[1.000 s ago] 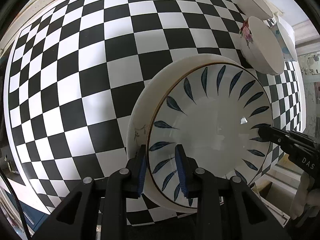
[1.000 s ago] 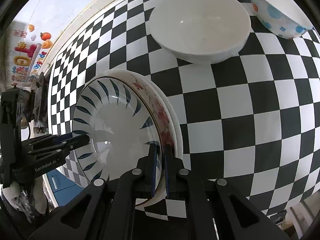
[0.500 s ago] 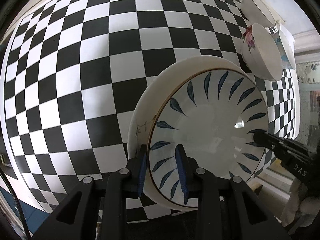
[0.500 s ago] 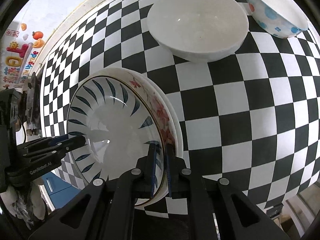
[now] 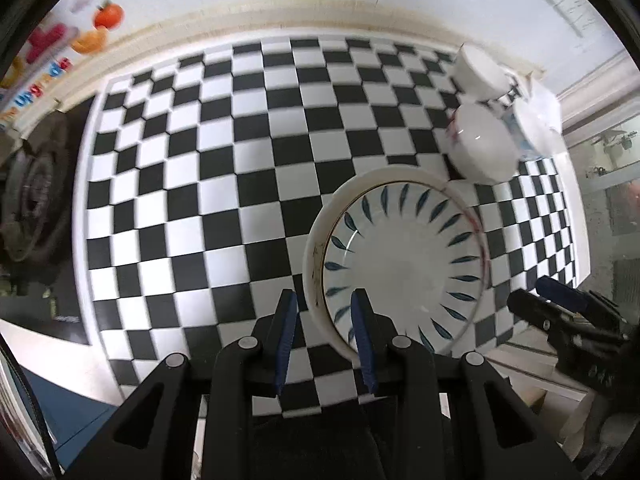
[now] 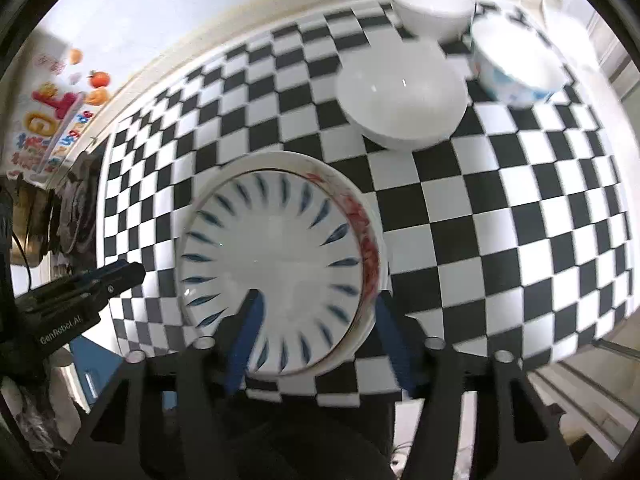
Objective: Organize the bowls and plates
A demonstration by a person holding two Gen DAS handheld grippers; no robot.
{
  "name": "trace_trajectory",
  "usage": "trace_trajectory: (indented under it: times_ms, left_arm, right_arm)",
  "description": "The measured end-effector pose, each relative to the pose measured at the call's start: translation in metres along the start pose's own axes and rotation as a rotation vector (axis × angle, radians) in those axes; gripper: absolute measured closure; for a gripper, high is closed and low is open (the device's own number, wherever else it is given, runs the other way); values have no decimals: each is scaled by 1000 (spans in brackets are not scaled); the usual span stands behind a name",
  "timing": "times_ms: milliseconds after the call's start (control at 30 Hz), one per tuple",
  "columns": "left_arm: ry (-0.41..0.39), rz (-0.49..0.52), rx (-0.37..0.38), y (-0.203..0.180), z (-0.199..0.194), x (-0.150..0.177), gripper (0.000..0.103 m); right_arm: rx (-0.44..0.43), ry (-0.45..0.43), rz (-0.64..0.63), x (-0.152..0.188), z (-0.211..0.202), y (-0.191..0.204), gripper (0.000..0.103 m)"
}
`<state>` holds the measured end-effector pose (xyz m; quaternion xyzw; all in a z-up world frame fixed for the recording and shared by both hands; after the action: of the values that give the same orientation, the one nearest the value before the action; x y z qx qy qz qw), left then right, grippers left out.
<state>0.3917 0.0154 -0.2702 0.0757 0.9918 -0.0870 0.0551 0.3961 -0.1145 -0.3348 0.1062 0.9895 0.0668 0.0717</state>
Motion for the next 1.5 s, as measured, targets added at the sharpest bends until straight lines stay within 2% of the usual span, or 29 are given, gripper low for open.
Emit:
trace_trajectory:
  times_ms: [200,333,567,667,900,967,1033,1167,1300,1433,1500]
  left_arm:
    - [-44,24,31,-2,-50,28,76]
    - [-56,29,48,-5,-71,45,76]
    - [-90,42,71,-7,-104,62,76]
    - [-81,34,81,-4,-110,65,76]
    - [-119,36,73,-3,-120,68,76]
    - [-121,30,83,-3,-120,66,69]
    - [-119,10,105,-3,-117,61,64]
    - [-123,-37,120,-7,-106,44,64]
    - [-146,-87,126,-19,-90,13,64]
    - [-128,-113,124,-39,-59,-24,64]
    - [-67,-104,117,-58,-28,-47,64]
  right_arm:
    - [50,-104,-21,28,-66,42,24]
    - [72,-157,-4,45,-105,54,24]
    - [118,-211,-19,66,-149,74,23]
    - [123,-224,-36,74,-160,83,23]
    - [108,-203,-65,82,-162,98,23]
    - [99,-195,-58,82,-160,99,22]
    - [90,-183,-61,80,-157,98,15]
    - [40,-185,-45,71,-152,84,12]
    - [6,-216,7,55,-152,53,11]
    - [2,-258,98,23,-141,-7,11]
    - [-12,-248,147,3,-123,-46,11]
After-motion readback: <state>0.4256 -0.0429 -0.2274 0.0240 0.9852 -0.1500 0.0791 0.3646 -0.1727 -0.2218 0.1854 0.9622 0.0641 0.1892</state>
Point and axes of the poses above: each gripper's, at about its wrist camera, not at the fingertips, and z roughly the way its jaws point, y to its left, x to its underside, the point moved 1 cm from there along z, roughly the way its jaws point, and after that the axes turned 9 degrees about -z, right-handed, at the moved point
